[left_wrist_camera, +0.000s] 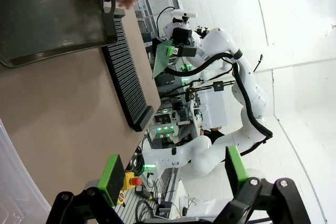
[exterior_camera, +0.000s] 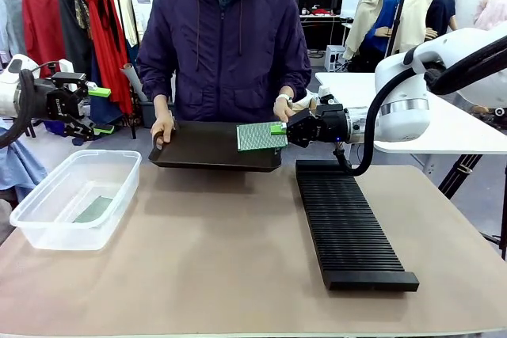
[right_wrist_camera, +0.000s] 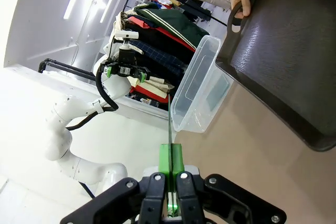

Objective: Sort PCBs into racks and boxes based on the side picked up.
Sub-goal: If the short side of the Blank PCB is picked up, insert it into the PCB Rack ; if the long side is picked up, place it in the Organizing box.

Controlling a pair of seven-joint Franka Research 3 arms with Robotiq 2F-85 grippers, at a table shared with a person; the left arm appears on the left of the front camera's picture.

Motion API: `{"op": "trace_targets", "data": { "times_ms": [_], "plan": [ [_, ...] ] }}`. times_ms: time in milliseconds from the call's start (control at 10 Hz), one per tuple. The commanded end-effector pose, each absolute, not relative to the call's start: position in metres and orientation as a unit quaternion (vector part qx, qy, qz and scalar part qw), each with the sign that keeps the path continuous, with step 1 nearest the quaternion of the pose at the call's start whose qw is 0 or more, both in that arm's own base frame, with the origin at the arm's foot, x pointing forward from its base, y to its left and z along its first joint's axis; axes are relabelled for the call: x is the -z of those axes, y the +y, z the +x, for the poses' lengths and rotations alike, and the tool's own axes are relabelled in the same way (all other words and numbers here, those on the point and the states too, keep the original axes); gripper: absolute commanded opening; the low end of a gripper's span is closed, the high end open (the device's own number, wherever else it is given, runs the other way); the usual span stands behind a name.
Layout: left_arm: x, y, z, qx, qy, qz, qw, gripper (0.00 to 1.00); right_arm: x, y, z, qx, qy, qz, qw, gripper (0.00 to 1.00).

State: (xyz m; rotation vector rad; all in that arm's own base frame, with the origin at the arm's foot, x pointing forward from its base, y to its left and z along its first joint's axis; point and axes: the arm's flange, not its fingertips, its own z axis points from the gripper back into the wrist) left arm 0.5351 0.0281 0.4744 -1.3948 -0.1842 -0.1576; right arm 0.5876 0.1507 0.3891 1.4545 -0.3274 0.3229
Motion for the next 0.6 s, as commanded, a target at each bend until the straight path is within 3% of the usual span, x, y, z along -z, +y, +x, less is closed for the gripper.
{"op": "trace_targets", "data": {
  "times_ms": [0, 500],
  "plan": [
    [-0.4751, 0.0288, 0.5348, 0.071, -0.084, -0.638, 0.762, 1.0, -0.3901, 0.1523, 0.5876, -0.147, -0.149, 0.659, 0.723, 0.0],
    [-0.4751, 0.0288, 0.5348, 0.071, -0.084, -0.638, 0.762, 1.0, -0.3901, 0.1523, 0.5876, -0.147, -0.149, 0.659, 0.723, 0.0]
  ]
}}
